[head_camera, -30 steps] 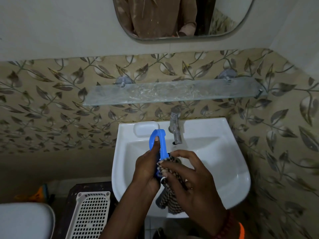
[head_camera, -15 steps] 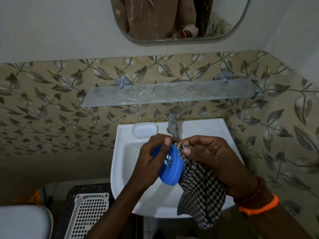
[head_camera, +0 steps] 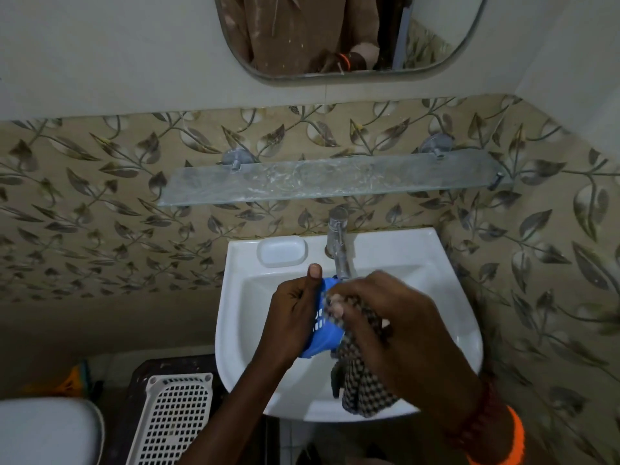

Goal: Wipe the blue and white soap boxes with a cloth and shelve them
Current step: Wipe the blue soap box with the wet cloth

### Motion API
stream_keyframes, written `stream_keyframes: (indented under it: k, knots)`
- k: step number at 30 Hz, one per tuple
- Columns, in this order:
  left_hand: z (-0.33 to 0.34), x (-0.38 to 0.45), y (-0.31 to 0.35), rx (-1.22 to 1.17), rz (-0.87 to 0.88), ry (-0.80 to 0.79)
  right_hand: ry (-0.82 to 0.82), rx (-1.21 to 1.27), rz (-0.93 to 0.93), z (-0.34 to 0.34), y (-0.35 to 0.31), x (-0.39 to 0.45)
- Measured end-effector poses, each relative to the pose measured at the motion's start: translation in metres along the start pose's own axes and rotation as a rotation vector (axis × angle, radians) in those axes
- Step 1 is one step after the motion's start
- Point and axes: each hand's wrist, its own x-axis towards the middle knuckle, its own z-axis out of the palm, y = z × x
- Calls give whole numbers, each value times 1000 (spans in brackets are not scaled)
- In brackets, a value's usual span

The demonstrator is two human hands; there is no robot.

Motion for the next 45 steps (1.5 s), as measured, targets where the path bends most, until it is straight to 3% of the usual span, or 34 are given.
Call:
stream_keyframes:
  k: [3,10,16,22,26,29,33,35,39,41,45]
  knots:
    - [2,-3,-2,62,19,31,51,-21,16,-11,7,17]
    - [-2,2,-6,-7,-103,107,-104,-27,-3,9,-1,-11]
    - [2,-4,-14,75,-56,106,75,-27,10,-5,11,20]
    - [1,1,-8,-35,-166,149,-37,-38,-32,18,9,-9]
    - [10,0,-2,-72,-205,166,87,-99,-50,32,11,-14]
    - [15,0,1,33,-195,117,235,-11,-30,21,18,2]
    - [13,1,8,186,-154,32,169,322,131,5,24,21]
    - [9,6,13,120,-68,5,92,523,243,1,25,25]
    - [4,13,23,-97,149,-119,37,669,278,-4,26,29]
    - [6,12,23,-83,151,-125,43,635,277,-6,27,32]
    - [9,11,21,-112,112,-143,71,318,158,-8,27,31]
